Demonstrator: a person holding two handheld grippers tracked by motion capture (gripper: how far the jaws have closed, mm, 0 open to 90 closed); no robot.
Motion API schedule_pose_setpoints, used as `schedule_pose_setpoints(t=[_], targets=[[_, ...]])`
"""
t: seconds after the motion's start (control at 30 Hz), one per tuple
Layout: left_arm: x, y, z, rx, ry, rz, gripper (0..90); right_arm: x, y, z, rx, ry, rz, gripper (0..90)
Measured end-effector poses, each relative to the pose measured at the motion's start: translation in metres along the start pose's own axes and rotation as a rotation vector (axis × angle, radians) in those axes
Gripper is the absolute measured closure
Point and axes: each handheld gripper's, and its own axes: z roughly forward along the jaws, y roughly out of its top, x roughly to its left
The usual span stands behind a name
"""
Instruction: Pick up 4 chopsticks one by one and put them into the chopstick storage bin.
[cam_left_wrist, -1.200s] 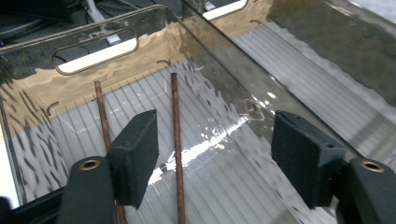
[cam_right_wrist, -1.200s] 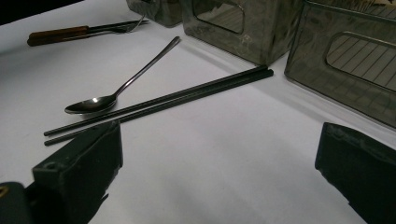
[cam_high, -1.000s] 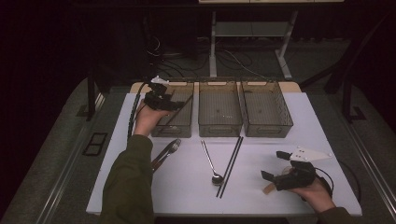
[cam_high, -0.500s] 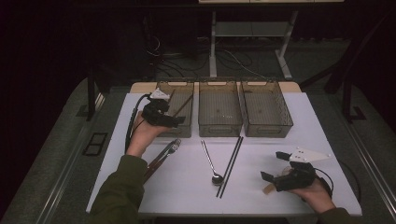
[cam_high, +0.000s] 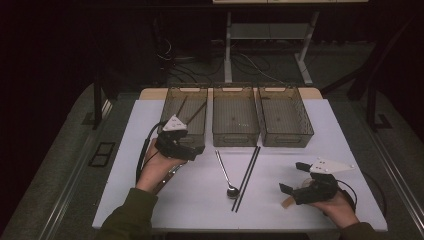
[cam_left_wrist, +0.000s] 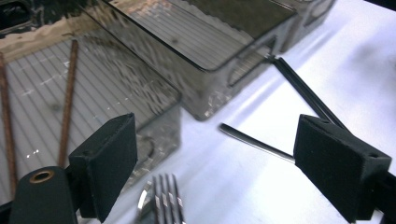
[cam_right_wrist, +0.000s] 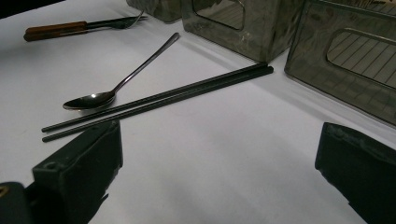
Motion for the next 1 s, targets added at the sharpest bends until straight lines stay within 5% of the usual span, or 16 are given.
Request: schedule_pose_setpoints(t=[0.43,0.77,1.0], targets=[[-0.03,-0.048,-0.006,0.008,-0.03,0.018,12.9,0.001,0.002,0.0,0.031,0.017,0.022,6.8],[-0.042,-0.079,-0.013,-0.026,-0.084,0.027,2.2,0.006,0.013,0.009,0.078,0.063,0.017,25.3],[-0.04,-0.09,-0.014,-0.06,-0.116,0.047,0.0,0.01,0.025,0.022,0.093,0.101,0.0,47.4]])
